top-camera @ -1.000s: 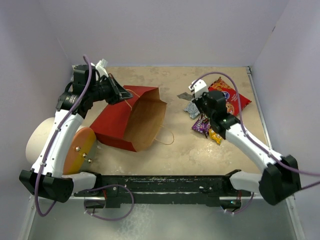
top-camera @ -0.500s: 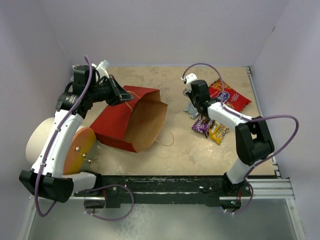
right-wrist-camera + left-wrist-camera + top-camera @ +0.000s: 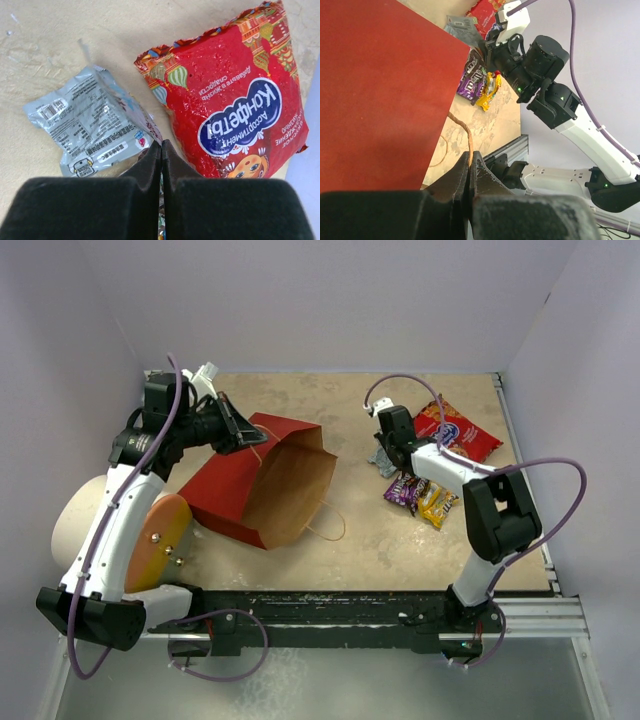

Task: Take the snacks out of the paper bag
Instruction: Place the snack at the center of the board.

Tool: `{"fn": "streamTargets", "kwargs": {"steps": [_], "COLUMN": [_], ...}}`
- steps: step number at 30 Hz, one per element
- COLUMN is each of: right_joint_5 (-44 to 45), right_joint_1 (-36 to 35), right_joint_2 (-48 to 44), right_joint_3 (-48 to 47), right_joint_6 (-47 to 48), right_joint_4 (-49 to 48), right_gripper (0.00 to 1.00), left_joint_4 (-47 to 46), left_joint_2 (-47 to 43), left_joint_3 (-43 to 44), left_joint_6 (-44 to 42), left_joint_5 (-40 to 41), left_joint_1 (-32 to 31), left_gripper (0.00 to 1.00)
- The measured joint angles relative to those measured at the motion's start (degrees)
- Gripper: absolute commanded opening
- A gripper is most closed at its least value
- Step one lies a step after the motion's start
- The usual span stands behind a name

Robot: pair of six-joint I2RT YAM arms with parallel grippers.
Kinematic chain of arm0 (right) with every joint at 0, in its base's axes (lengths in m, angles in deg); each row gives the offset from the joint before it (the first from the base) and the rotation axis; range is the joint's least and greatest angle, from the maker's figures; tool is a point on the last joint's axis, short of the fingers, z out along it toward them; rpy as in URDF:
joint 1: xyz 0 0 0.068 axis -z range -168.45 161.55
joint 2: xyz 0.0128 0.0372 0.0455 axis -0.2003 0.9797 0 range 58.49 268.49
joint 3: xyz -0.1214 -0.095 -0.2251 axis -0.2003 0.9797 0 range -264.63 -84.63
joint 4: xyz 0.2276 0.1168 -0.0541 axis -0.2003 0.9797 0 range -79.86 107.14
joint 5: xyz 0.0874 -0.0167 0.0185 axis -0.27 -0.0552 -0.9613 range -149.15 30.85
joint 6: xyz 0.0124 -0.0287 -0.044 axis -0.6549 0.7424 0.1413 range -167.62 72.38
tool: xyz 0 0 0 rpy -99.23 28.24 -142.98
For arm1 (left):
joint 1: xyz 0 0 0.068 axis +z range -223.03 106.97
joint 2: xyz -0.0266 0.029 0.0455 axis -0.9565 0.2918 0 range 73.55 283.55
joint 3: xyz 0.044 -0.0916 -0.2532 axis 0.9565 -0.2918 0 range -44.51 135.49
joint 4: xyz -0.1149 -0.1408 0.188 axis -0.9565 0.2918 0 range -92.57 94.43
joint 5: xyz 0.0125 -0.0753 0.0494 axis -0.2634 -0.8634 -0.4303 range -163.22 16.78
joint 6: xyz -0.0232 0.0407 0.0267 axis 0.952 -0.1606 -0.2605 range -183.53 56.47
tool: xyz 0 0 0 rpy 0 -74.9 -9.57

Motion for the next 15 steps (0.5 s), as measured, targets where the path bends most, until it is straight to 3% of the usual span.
{"fn": "streamTargets", "kwargs": {"steps": [3,5,12,15], "right_joint_5": [-3.3,-6.2,-16.7,-17.2], "right_joint_1": [0.0,-0.4,-1.6,-1.5], "right_joint_2": [0.0,-0.8,-16.9,-24.6], "right_joint_3": [0.0,0.6,7.5,8.2], "right_joint_6": [-0.6,-1.5,-4.8,-5.1], "right_joint_4": [2.2,3.0,4.5,3.6], "right_gripper": [0.34,0.50,0.68,0.93], "left_joint_4": [0.0,0.0,-0.3,-1.2], "left_joint_2": [-0.1,0.0,-0.1,-0.1], "left_joint_3": [-0.4,-0.4,-0.4,-0.4], "left_joint_6": [0.4,0.5,1.1,1.8], "left_joint_5": [0.0,0.0,-0.1,-0.7], "left_joint_1": [0.0,0.0,0.0,0.0], "left_gripper": [0.00,0.00,0.00,0.00]}}
